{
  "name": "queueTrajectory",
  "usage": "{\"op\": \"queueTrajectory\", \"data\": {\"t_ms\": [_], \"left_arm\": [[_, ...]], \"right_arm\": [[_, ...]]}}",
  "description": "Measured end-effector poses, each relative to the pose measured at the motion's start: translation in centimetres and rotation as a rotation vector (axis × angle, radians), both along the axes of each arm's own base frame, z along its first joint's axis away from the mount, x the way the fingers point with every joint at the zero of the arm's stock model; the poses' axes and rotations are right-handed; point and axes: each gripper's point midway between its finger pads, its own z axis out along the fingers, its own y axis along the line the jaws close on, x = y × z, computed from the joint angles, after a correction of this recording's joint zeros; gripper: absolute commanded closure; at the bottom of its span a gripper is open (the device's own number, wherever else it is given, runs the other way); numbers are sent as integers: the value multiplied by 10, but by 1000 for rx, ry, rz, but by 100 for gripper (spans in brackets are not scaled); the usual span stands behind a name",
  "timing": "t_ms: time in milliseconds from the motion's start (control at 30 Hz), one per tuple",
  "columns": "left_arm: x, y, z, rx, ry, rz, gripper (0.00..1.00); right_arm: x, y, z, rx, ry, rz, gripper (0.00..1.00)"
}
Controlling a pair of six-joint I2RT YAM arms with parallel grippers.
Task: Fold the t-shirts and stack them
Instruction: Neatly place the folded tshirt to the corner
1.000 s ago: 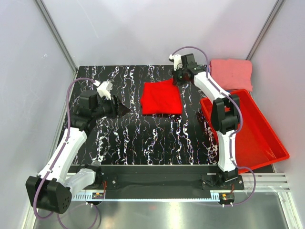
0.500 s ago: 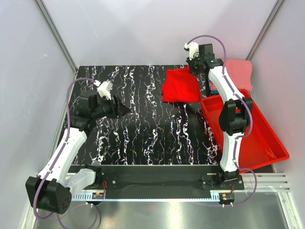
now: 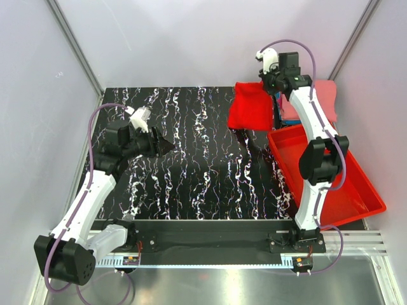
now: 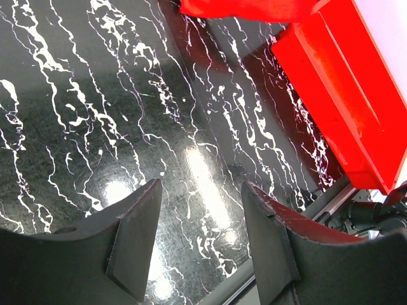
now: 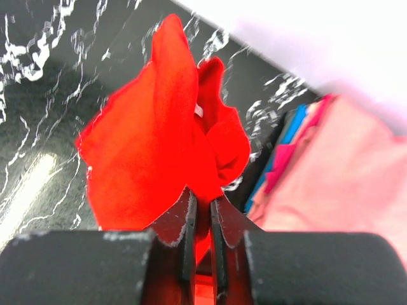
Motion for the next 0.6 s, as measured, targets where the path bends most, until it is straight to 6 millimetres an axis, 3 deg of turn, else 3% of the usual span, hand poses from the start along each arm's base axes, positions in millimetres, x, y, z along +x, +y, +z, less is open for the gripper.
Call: {"op": "queueTrajectory", "data": {"t_ms": [167,433,600], "left_arm": [[0,0,2,-3,-8,-2,41],[-1,0,6,-6,-23,-3,41],[-1,0,6,-7,-24,-3,41]], "right_arm": [[3,-17,35,27,-91,-16,100],[8,-37,69,35,-140,-45,100],[7,-50,76,34,-146,-67,100]]}}
